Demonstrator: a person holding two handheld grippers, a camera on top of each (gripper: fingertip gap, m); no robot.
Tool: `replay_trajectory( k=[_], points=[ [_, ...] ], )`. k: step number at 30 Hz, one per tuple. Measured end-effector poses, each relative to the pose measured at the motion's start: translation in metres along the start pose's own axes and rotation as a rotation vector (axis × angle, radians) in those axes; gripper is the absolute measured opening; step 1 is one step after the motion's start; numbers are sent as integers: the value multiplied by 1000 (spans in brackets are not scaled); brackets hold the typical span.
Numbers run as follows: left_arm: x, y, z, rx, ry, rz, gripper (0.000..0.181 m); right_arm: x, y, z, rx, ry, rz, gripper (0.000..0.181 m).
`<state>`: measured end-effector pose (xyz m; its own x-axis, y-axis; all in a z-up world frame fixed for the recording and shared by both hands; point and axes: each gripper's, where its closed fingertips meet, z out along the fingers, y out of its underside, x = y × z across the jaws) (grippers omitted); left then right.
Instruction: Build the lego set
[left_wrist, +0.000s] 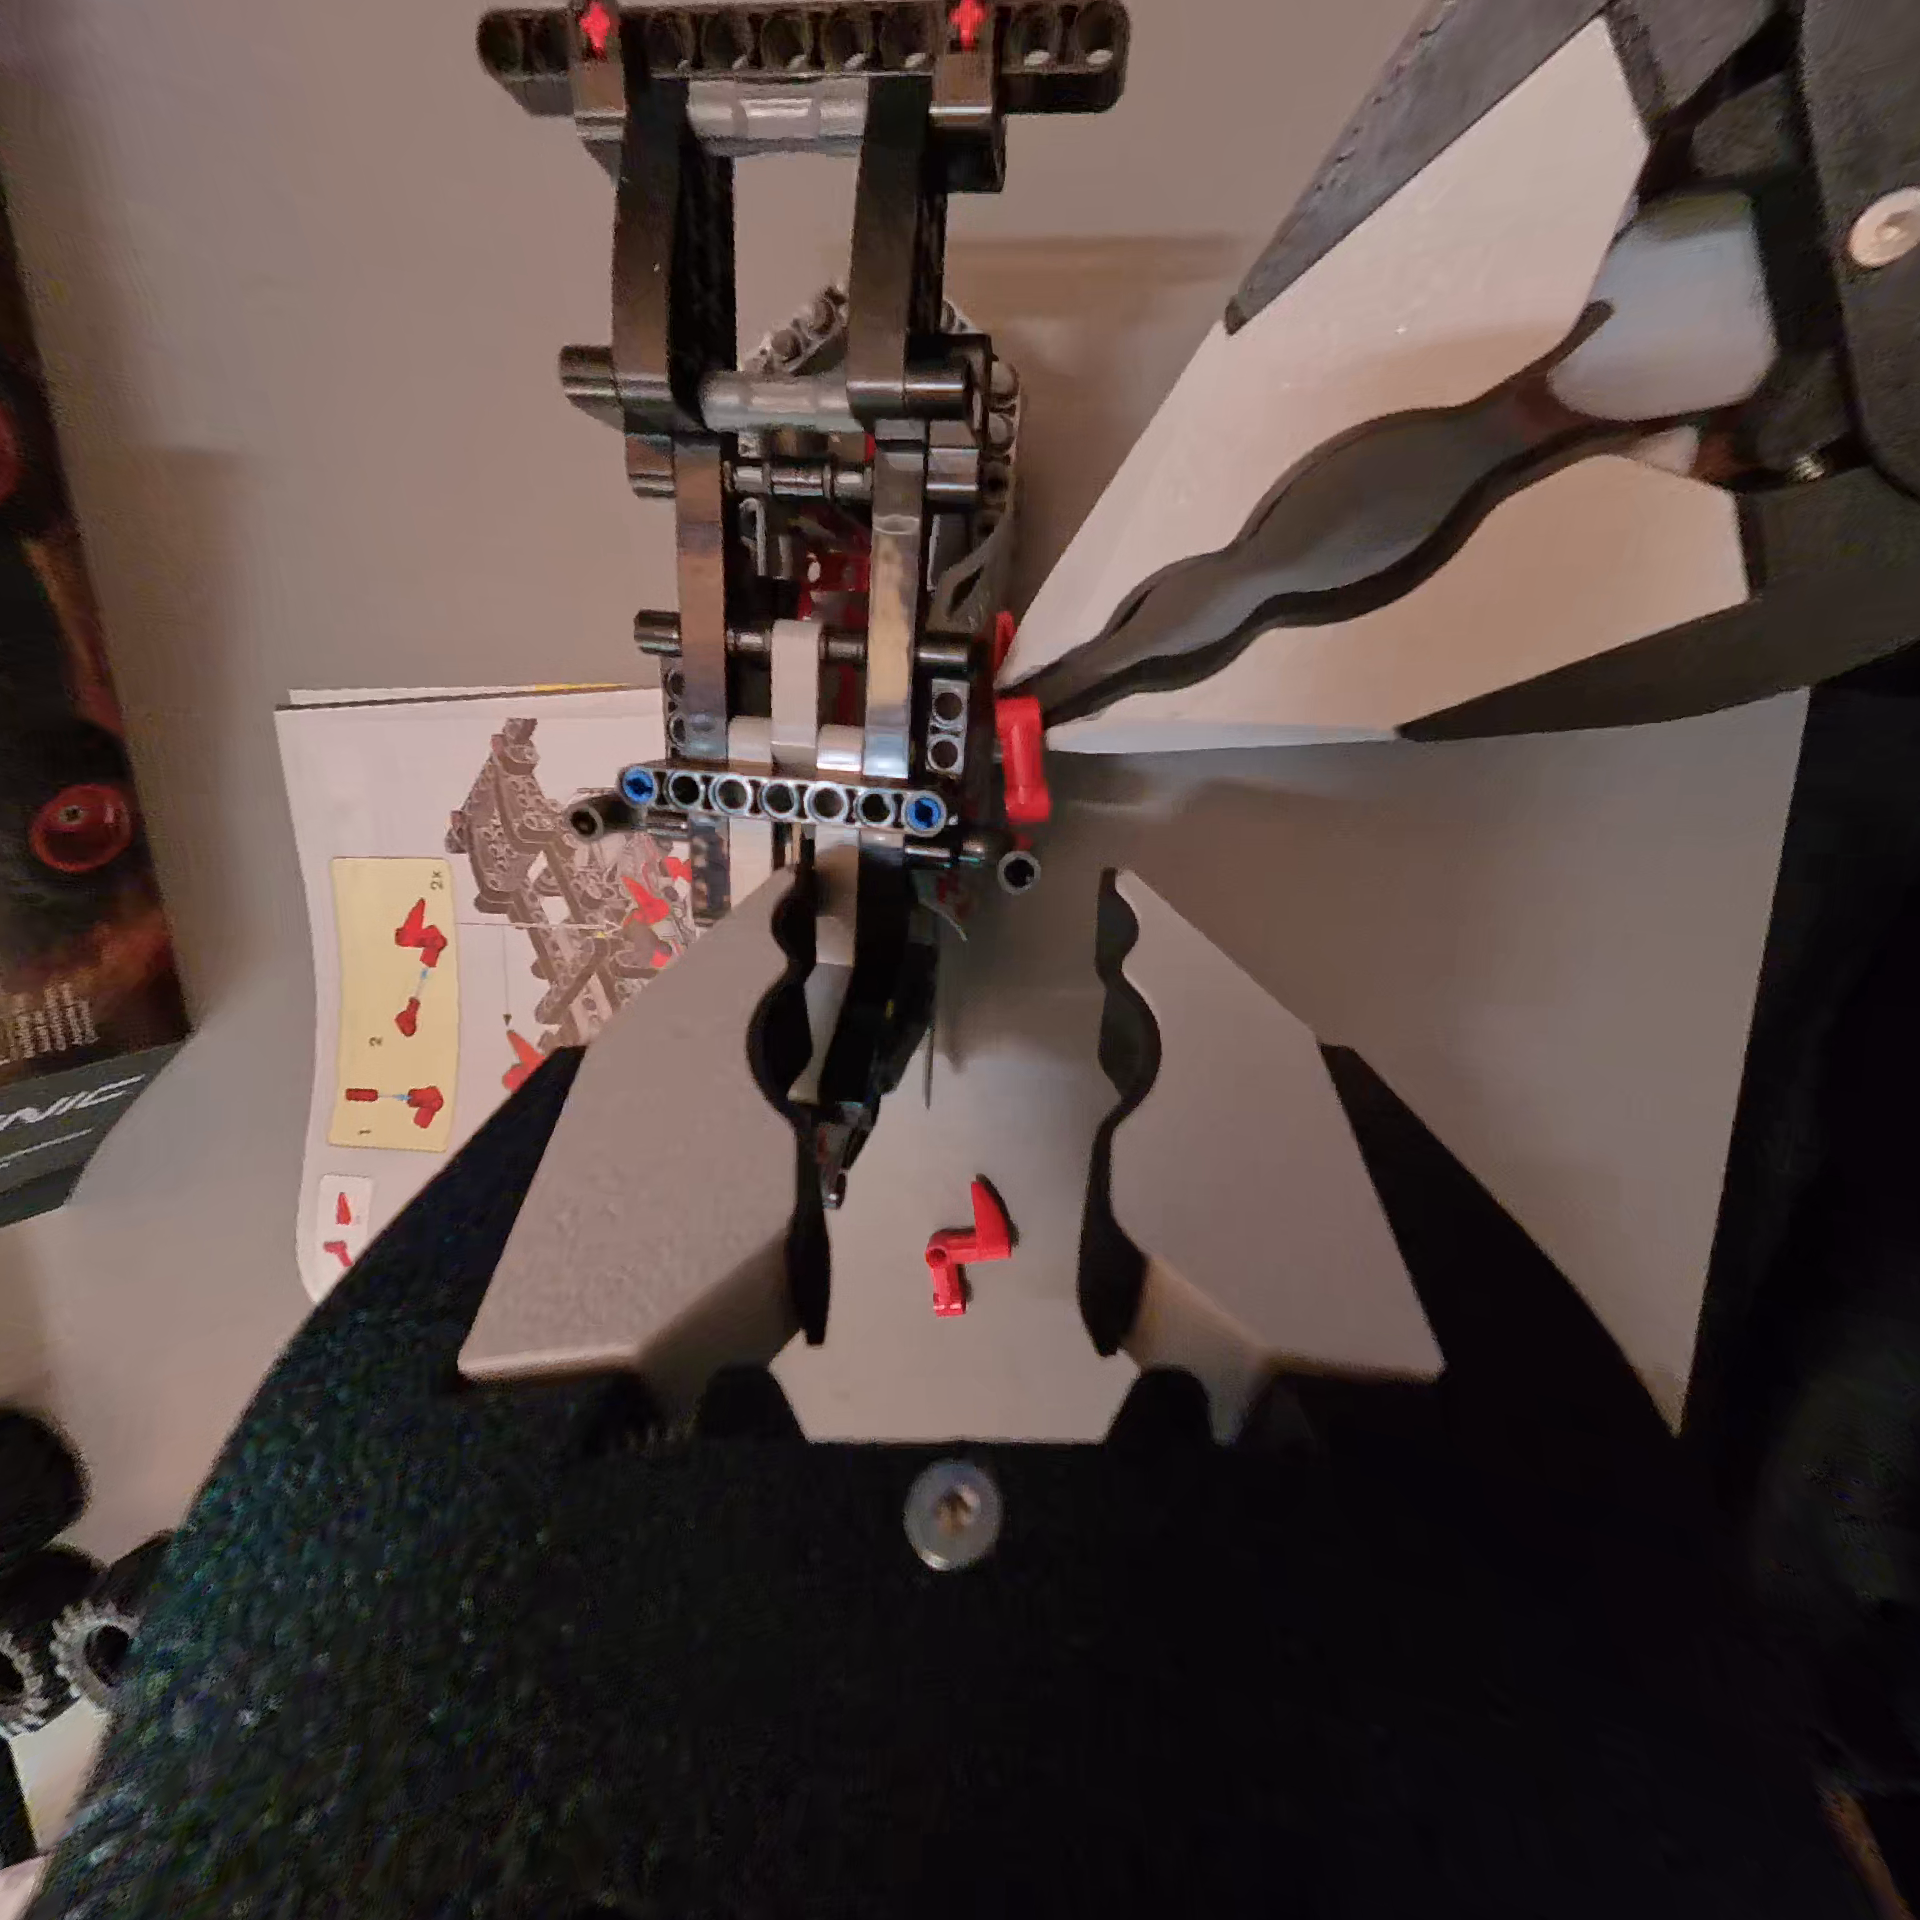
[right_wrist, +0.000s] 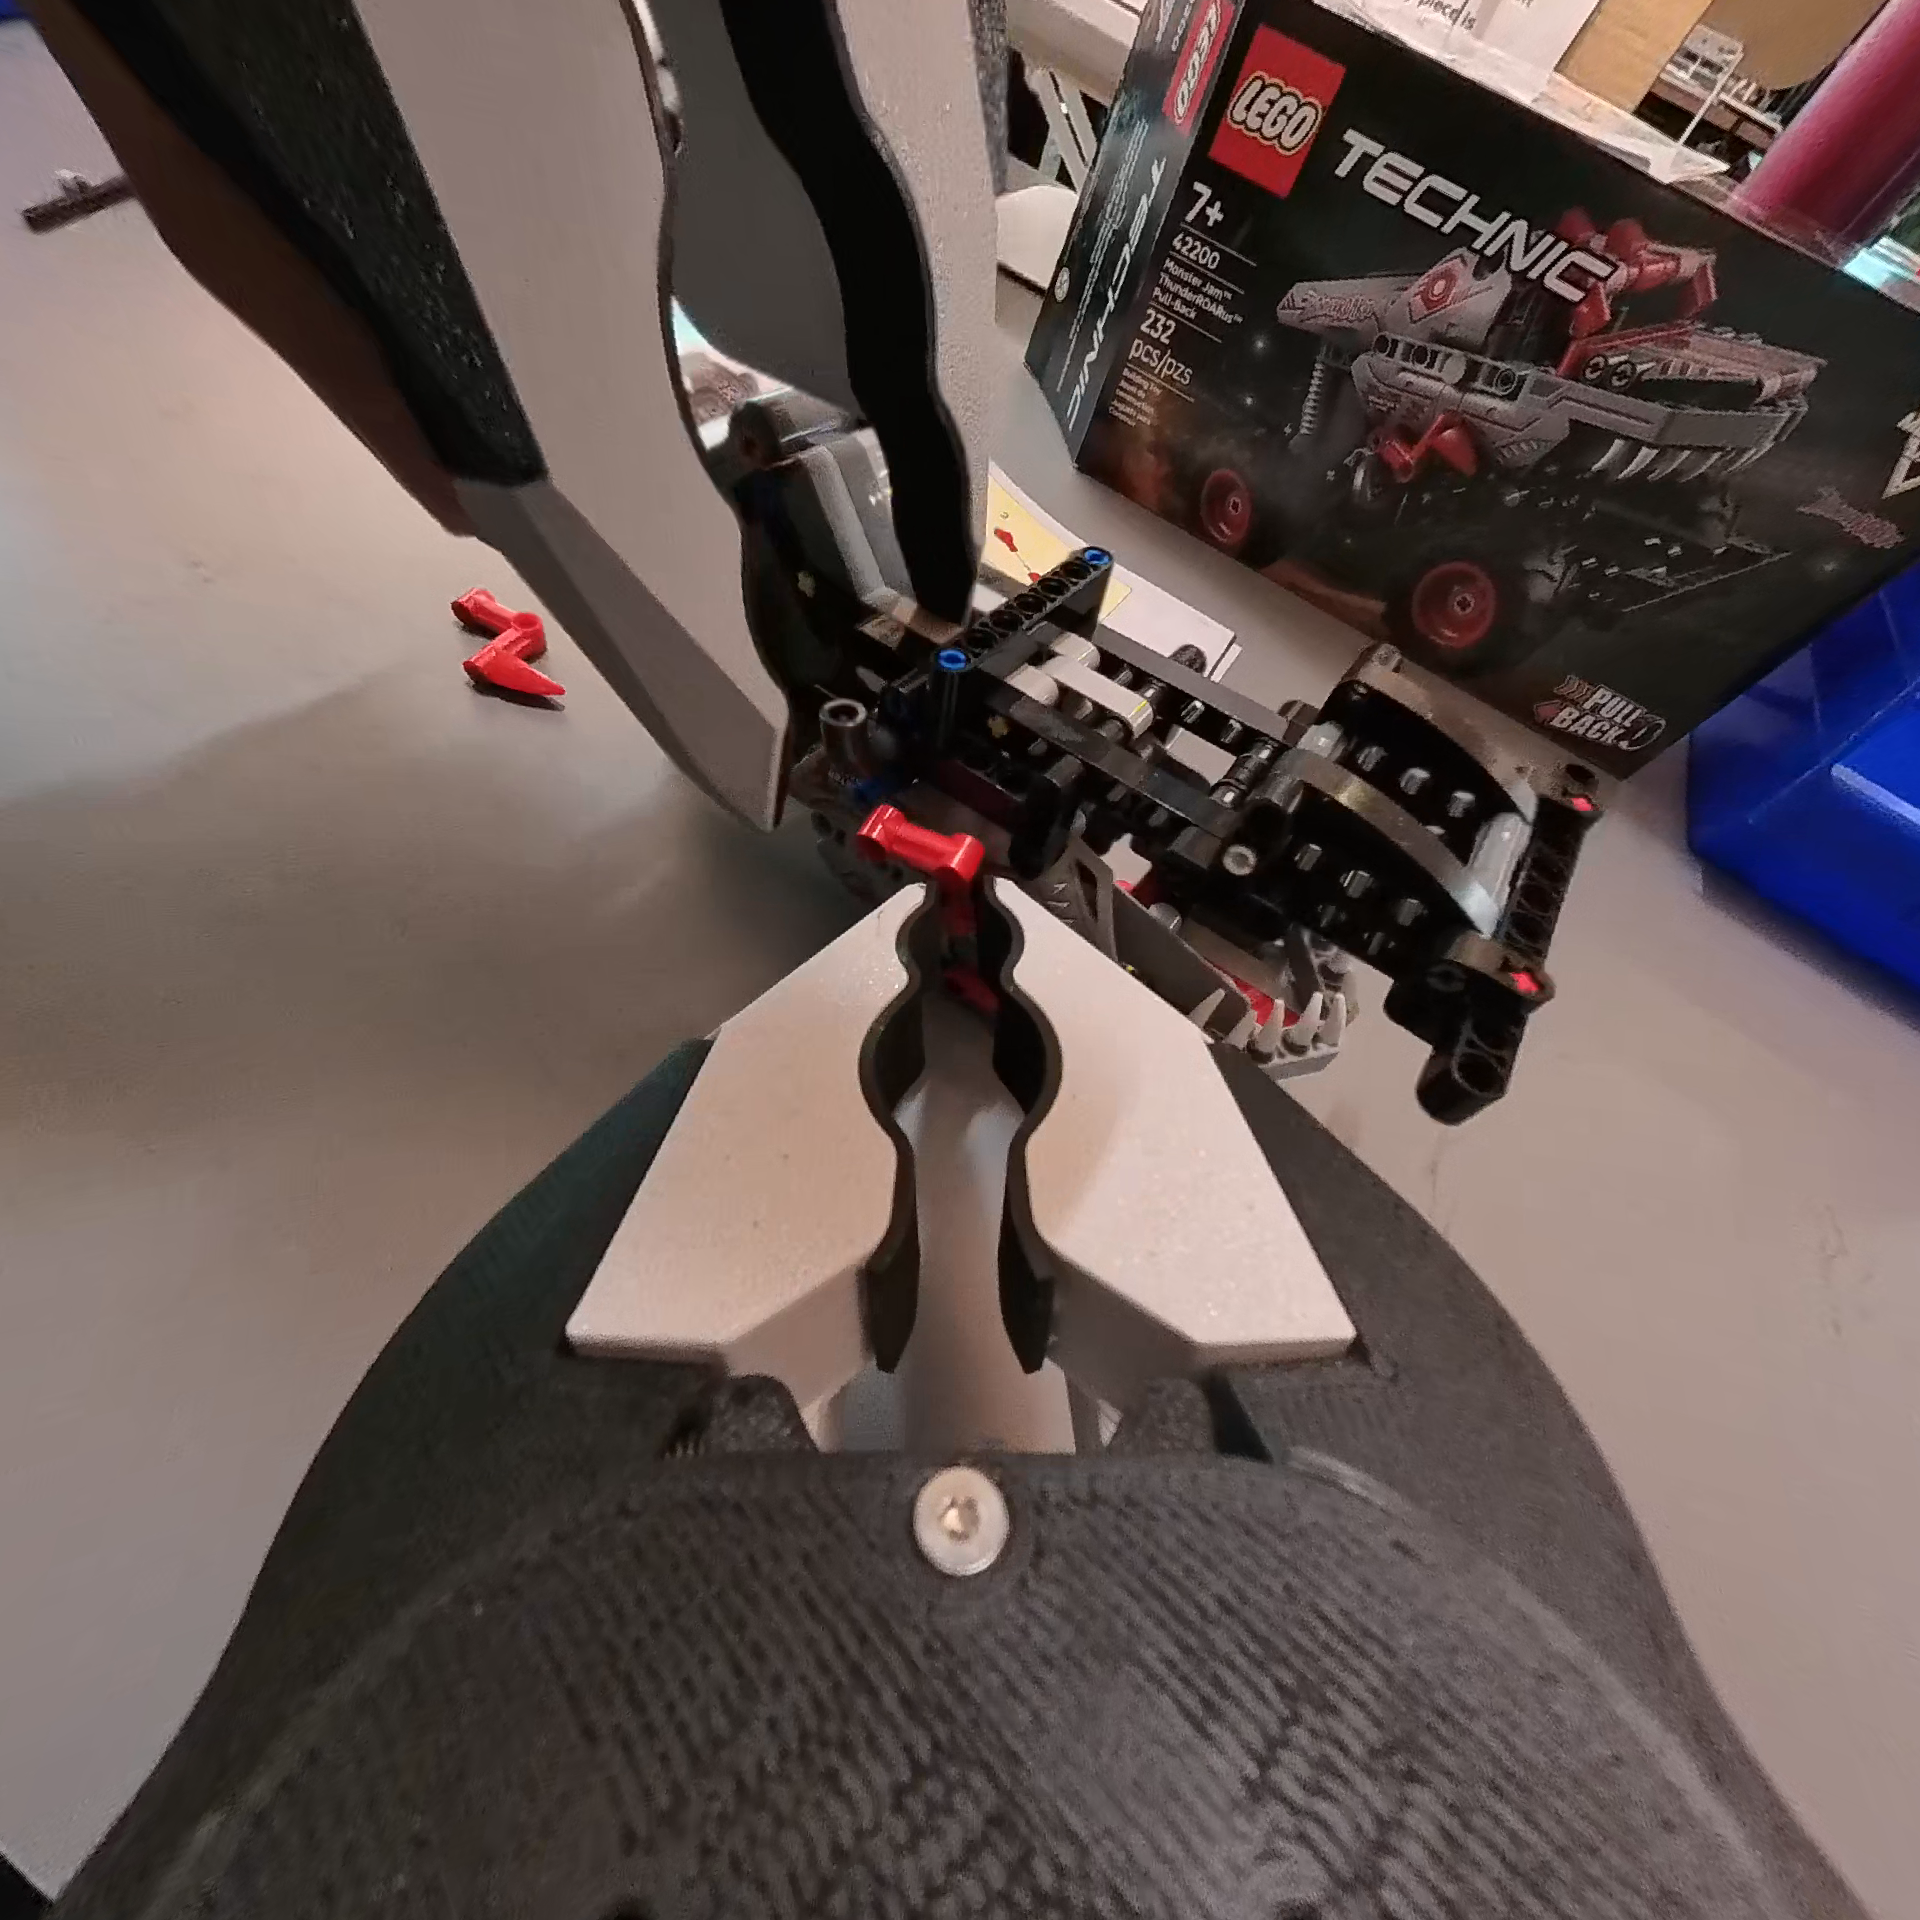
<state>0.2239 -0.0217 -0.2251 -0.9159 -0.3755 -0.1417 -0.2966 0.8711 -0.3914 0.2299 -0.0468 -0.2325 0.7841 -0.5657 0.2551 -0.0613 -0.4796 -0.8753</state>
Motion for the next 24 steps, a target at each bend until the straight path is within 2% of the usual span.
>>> replay_trajectory(
  k=[7,14,20,24],
  points=[
    [-1,-4,1,48,-19,-43,51,2,-1,-1,8,4,14,5],
    [0,-5,4,131,-146,-37,57,-1,-2,-1,7,1,27,5],
    [-6,-7,4,203,-214,-71,45,-4,-1,0,-2,9,7,5],
    [-6,-8,4,222,-225,-74,45,-3,-1,0,-3,11,12,5]
  ],
)
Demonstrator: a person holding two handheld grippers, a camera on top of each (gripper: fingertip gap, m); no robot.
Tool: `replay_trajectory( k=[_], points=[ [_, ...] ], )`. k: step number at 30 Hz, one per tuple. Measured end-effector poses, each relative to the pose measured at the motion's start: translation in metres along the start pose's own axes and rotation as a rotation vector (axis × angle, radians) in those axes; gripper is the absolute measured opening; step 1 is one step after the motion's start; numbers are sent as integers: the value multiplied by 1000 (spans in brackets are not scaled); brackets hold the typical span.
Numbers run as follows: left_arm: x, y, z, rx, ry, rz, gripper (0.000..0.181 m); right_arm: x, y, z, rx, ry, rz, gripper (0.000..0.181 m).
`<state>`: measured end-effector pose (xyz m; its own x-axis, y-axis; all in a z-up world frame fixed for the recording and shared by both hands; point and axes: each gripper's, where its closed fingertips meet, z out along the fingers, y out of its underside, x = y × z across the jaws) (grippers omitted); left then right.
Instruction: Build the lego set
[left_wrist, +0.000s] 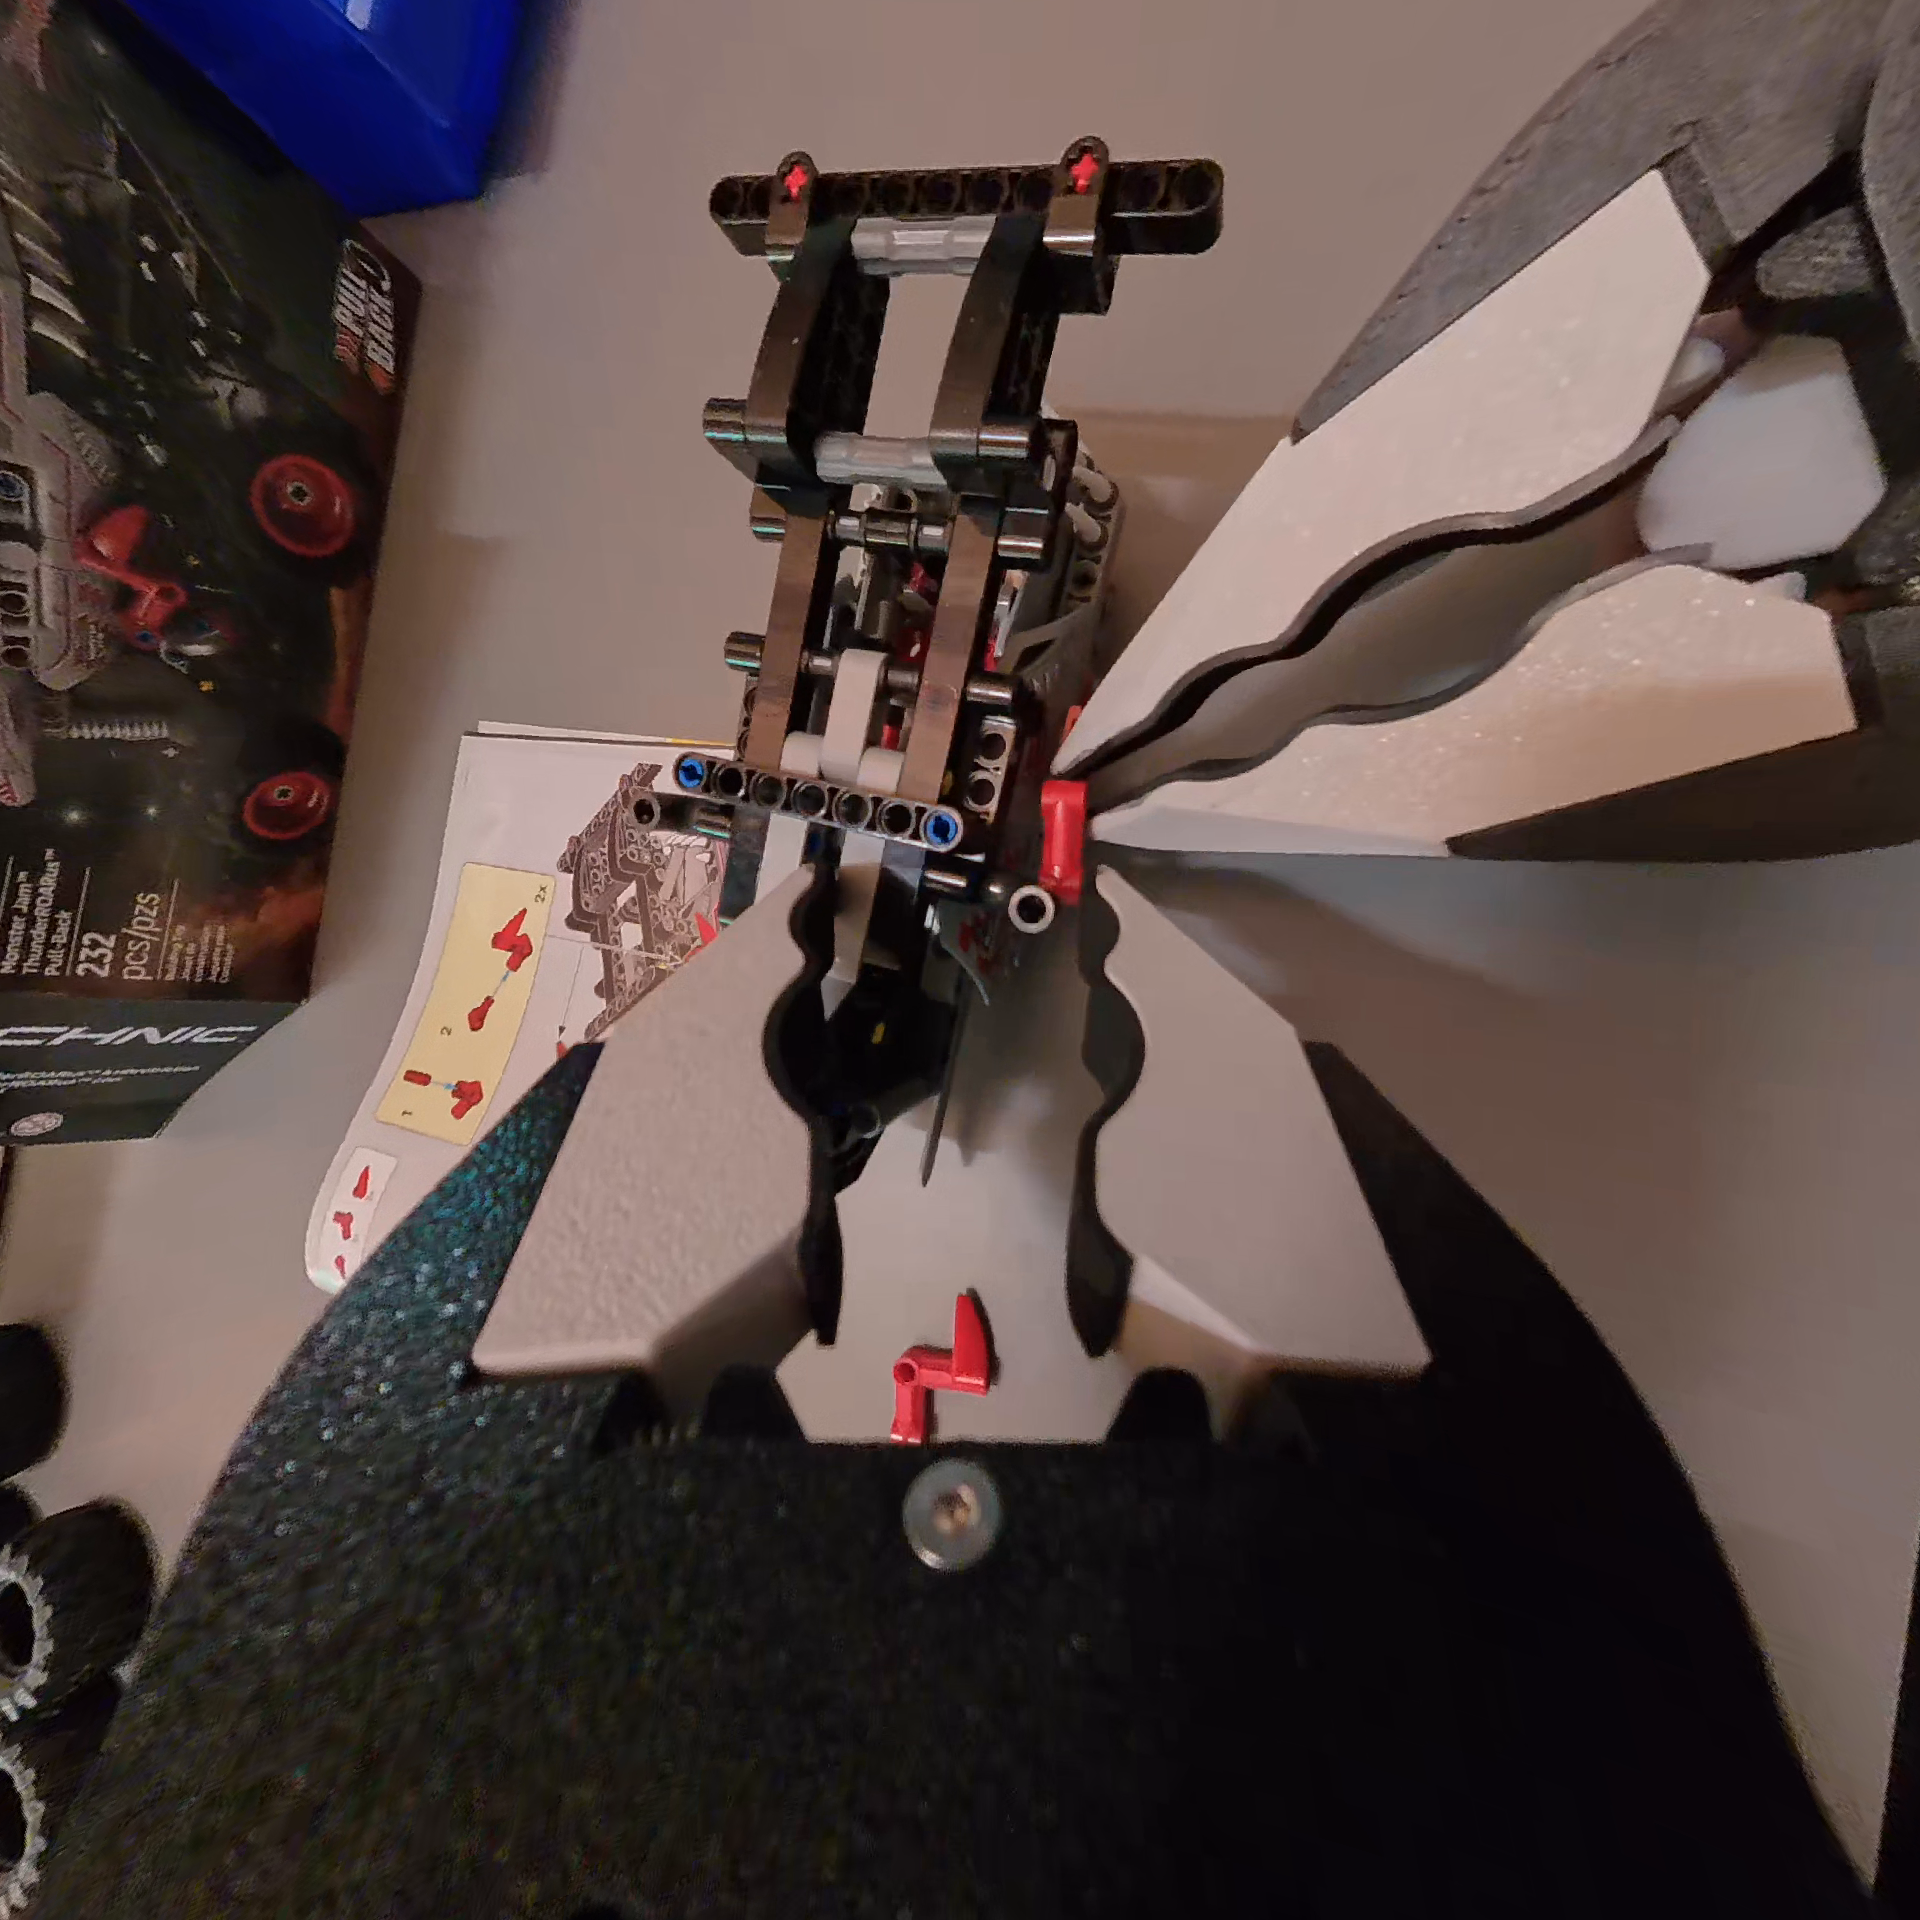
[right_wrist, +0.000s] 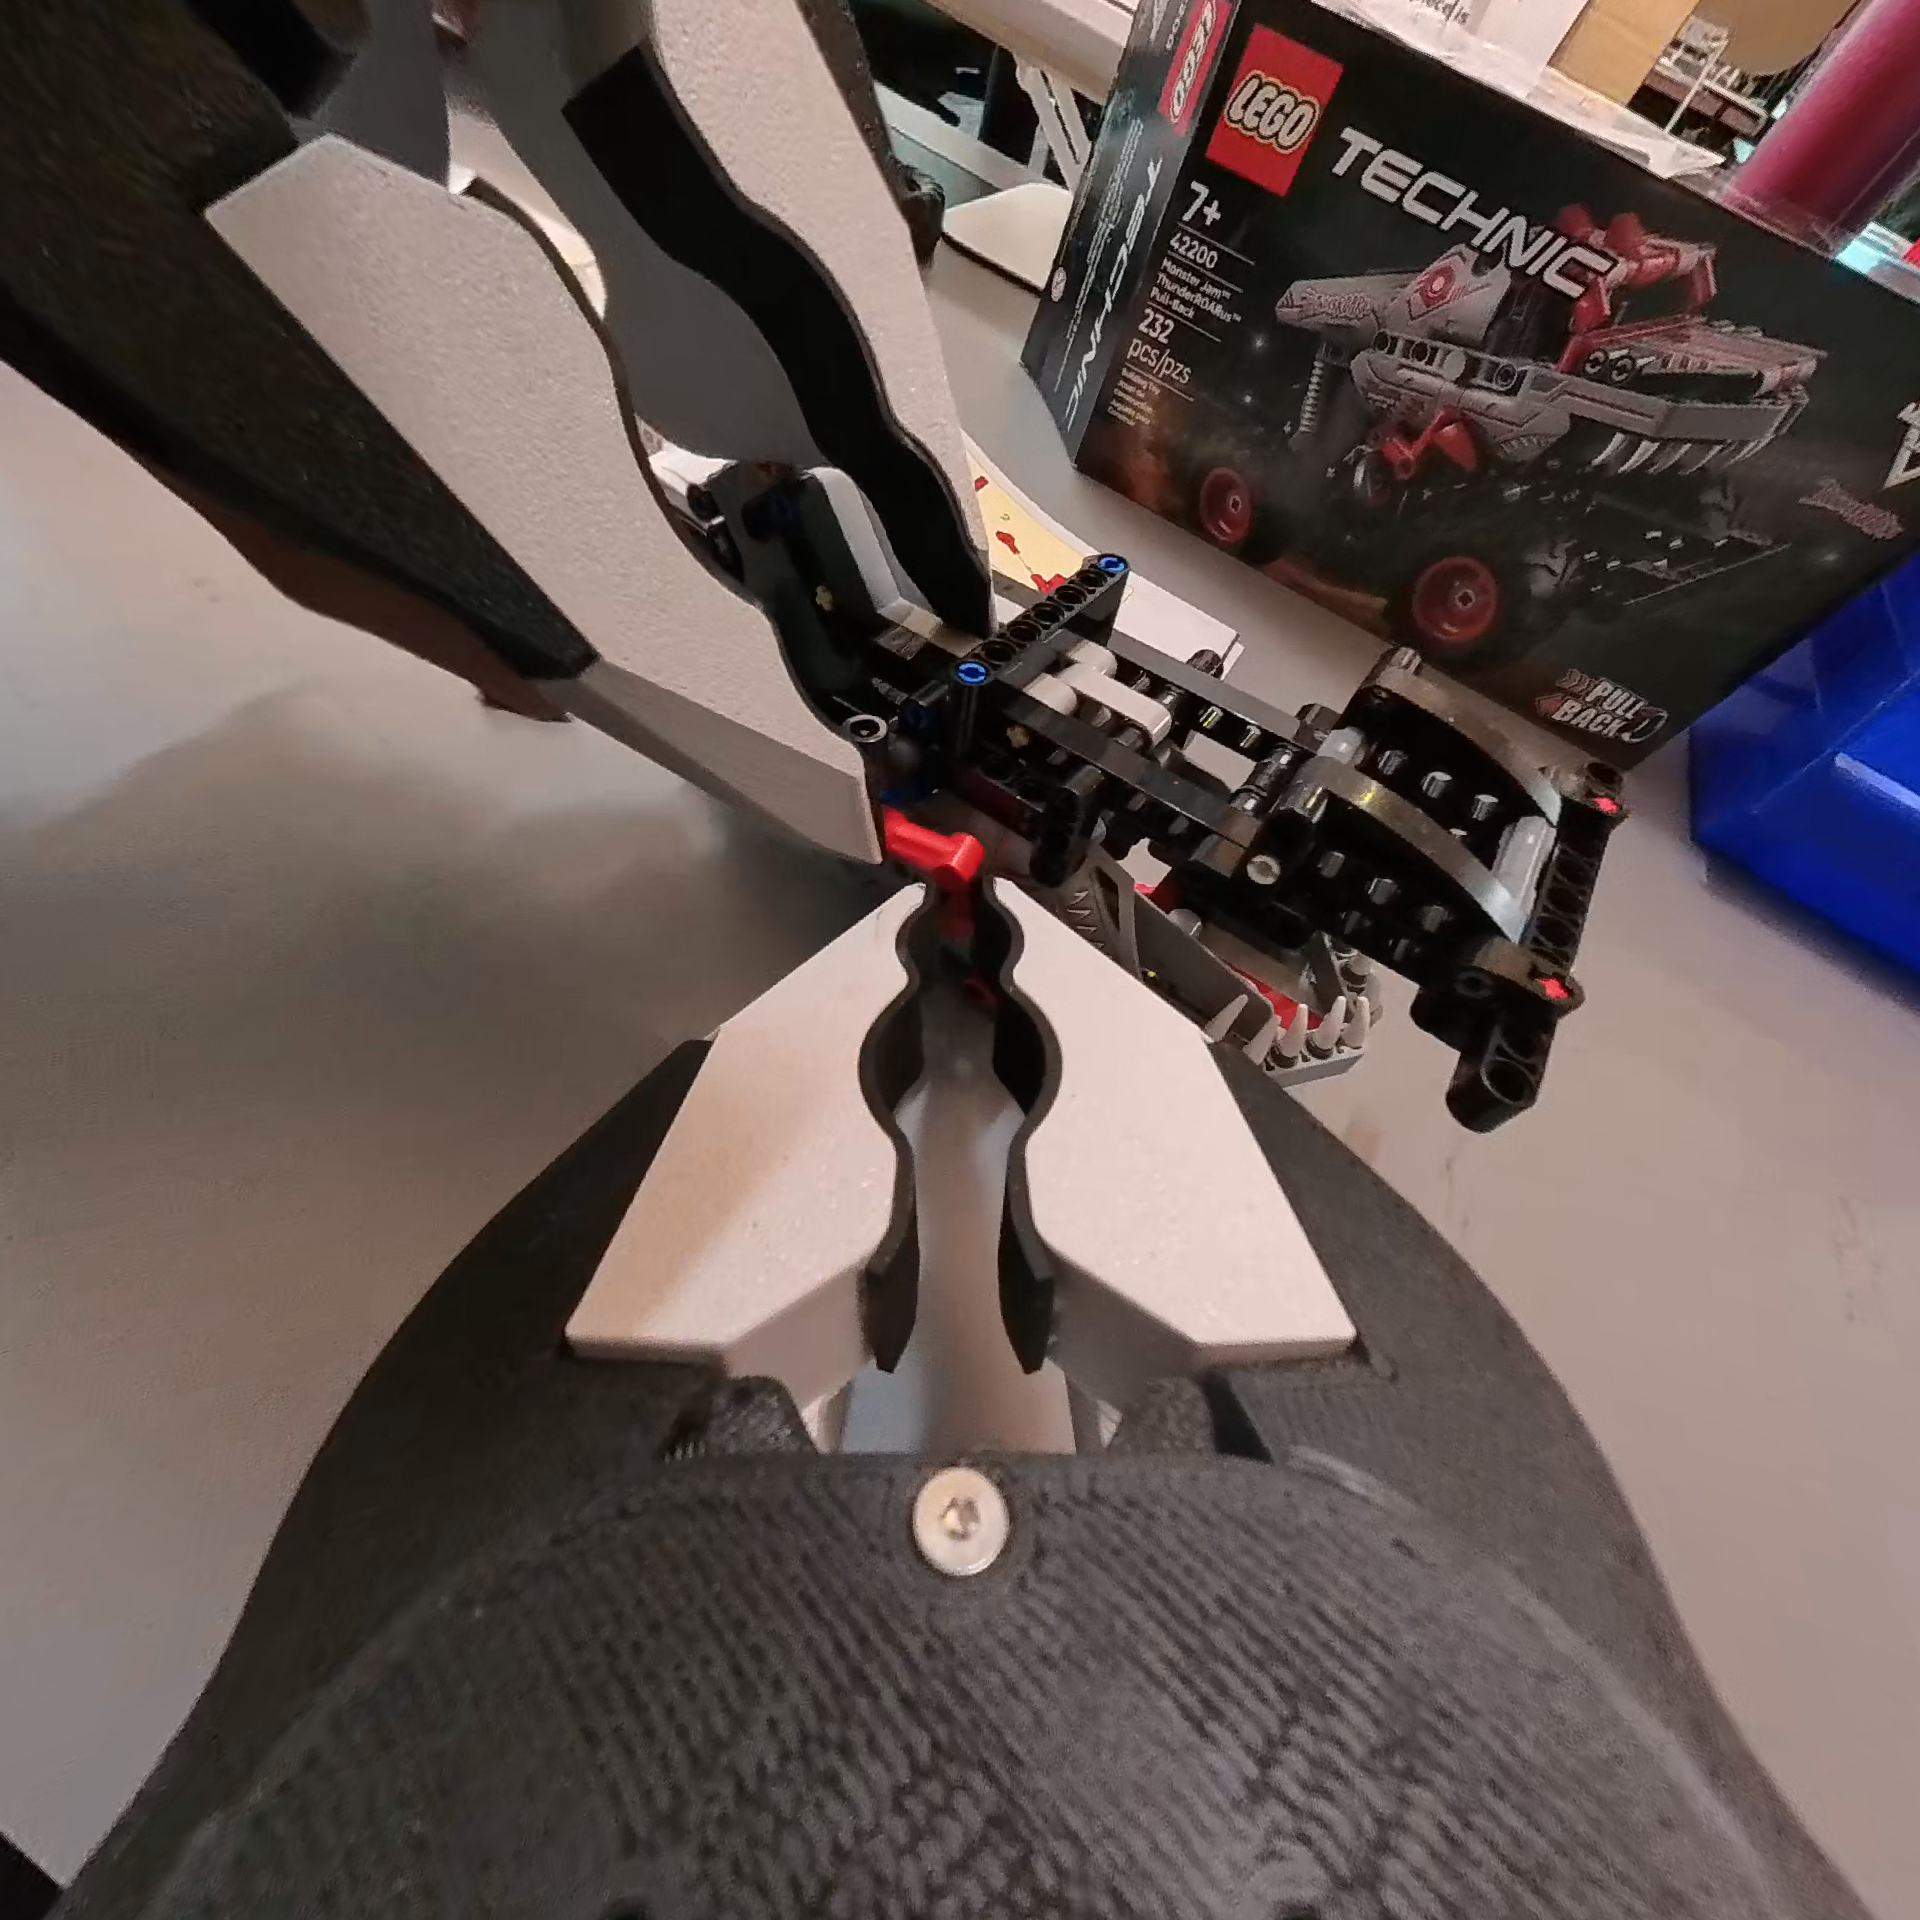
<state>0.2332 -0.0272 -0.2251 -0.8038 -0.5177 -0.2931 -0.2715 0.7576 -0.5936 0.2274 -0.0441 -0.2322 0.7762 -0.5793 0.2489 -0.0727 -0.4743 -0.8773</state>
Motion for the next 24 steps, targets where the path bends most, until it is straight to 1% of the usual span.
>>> replay_trajectory(
  k=[3,5,7,13,24],
  points=[
    [2,1,0,-2,9,17,45,-2,0,1,-2,-7,1,5],
    [2,2,-1,-14,20,24,50,-4,-1,1,-2,-13,-4,5],
    [0,2,0,-19,10,38,45,-5,0,2,-8,-12,-10,5],
    [0,3,0,-35,12,78,46,-4,0,1,-4,-25,19,5],
    [0,3,-1,-28,37,76,46,-4,-2,0,7,-28,24,5]
  ],
)
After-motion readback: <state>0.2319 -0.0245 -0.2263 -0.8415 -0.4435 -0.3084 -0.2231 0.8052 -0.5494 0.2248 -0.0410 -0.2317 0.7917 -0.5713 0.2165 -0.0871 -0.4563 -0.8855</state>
